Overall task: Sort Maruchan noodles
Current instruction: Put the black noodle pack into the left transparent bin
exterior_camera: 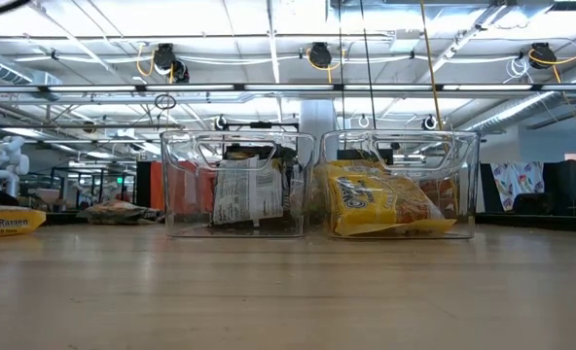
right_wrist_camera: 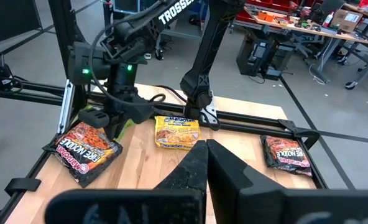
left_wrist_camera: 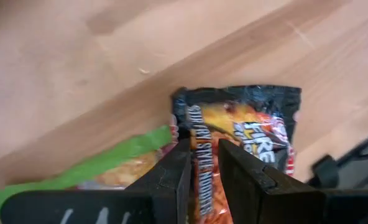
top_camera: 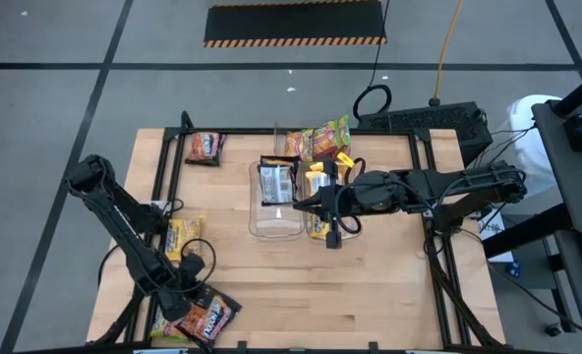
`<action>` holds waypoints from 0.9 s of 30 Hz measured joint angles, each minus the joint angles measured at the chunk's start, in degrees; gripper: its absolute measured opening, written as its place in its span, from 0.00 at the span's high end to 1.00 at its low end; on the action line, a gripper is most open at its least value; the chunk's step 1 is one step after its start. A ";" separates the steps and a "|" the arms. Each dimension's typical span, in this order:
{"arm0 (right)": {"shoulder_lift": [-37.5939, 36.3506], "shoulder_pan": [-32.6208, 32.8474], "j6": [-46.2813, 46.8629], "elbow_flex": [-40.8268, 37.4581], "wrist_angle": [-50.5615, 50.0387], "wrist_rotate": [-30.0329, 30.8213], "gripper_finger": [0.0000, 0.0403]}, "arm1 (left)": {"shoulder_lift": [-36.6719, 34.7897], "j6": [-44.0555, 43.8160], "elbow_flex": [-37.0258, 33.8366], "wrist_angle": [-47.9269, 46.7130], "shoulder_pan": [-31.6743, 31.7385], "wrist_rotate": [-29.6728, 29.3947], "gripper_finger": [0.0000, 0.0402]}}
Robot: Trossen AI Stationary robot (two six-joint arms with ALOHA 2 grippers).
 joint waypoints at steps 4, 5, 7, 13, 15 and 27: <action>0.00 0.00 -0.07 0.00 0.00 0.00 1.00 | 0.00 0.64 -3.60 7.17 0.47 0.10 0.78; 0.00 -0.02 -0.11 -0.02 0.00 0.00 1.00 | 0.00 1.07 -4.13 7.97 0.53 0.17 0.78; 0.02 -0.02 -0.10 0.00 0.00 0.02 1.00 | 0.00 1.32 -4.72 7.47 0.55 0.25 0.78; 0.02 -0.02 -0.10 -0.01 0.02 0.02 1.00 | -0.86 5.78 -4.84 5.75 0.55 0.66 0.78; 0.02 -0.02 -0.09 -0.01 0.02 0.04 1.00 | -1.14 6.04 -4.84 5.69 0.55 0.68 0.78; 0.02 -0.02 -0.11 0.00 0.00 0.04 1.00 | -1.14 3.25 -4.82 0.44 0.55 0.79 0.78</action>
